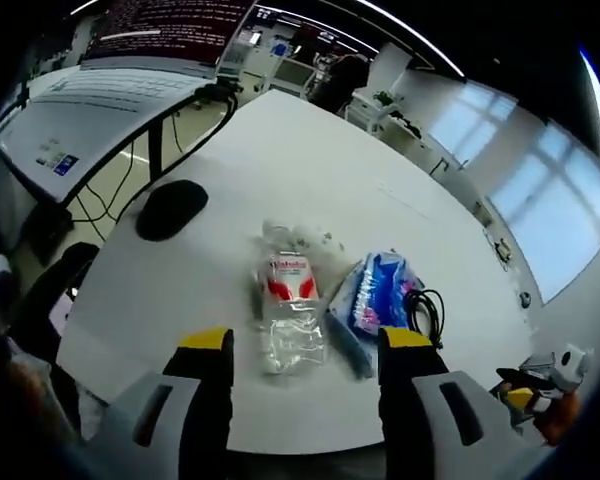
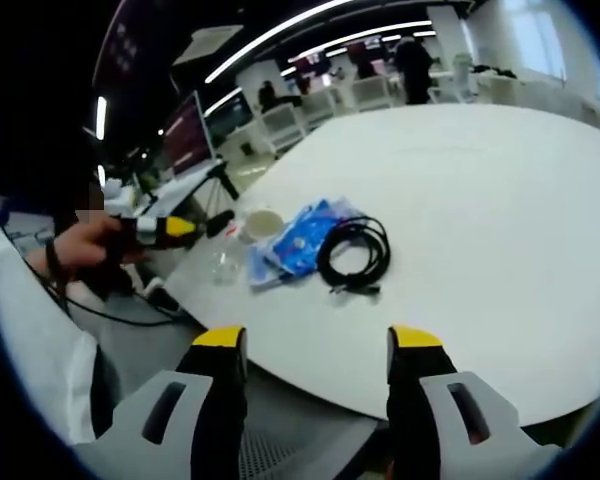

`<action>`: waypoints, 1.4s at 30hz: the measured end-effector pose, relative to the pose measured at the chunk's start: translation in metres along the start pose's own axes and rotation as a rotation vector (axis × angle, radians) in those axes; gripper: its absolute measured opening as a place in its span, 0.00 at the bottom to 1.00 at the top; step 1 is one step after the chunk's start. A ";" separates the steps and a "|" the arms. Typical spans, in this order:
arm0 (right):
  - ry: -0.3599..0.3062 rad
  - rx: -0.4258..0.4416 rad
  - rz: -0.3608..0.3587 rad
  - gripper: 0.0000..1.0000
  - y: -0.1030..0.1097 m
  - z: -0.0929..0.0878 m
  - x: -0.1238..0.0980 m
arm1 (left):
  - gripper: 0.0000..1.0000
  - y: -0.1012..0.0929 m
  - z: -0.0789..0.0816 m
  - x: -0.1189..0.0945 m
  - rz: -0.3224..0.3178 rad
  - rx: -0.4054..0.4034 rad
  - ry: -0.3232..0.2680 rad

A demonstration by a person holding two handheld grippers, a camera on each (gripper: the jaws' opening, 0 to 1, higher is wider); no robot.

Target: Arrange the tabletop items into an orderly group along one side of the table until the central work area is clear of visible clutter.

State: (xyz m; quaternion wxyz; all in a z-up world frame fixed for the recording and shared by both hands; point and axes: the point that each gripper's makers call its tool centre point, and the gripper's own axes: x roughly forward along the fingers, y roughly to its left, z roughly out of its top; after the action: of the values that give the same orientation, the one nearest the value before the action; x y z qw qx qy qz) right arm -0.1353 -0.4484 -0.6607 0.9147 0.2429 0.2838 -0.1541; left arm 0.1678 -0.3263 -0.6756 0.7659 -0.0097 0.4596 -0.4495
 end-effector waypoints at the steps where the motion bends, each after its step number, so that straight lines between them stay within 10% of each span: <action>1: 0.000 0.000 0.000 0.55 0.000 0.000 0.000 | 0.57 0.001 0.001 0.002 0.008 -0.002 0.006; 42: 0.022 0.001 -0.004 0.54 -0.009 0.000 -0.003 | 0.51 -0.002 0.007 0.080 0.080 0.044 0.152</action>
State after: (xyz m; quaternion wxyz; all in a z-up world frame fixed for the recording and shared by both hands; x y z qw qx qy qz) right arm -0.1415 -0.4555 -0.6620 0.9111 0.2447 0.2940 -0.1534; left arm 0.1853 -0.3863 -0.7262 0.7461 0.0596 0.5062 -0.4283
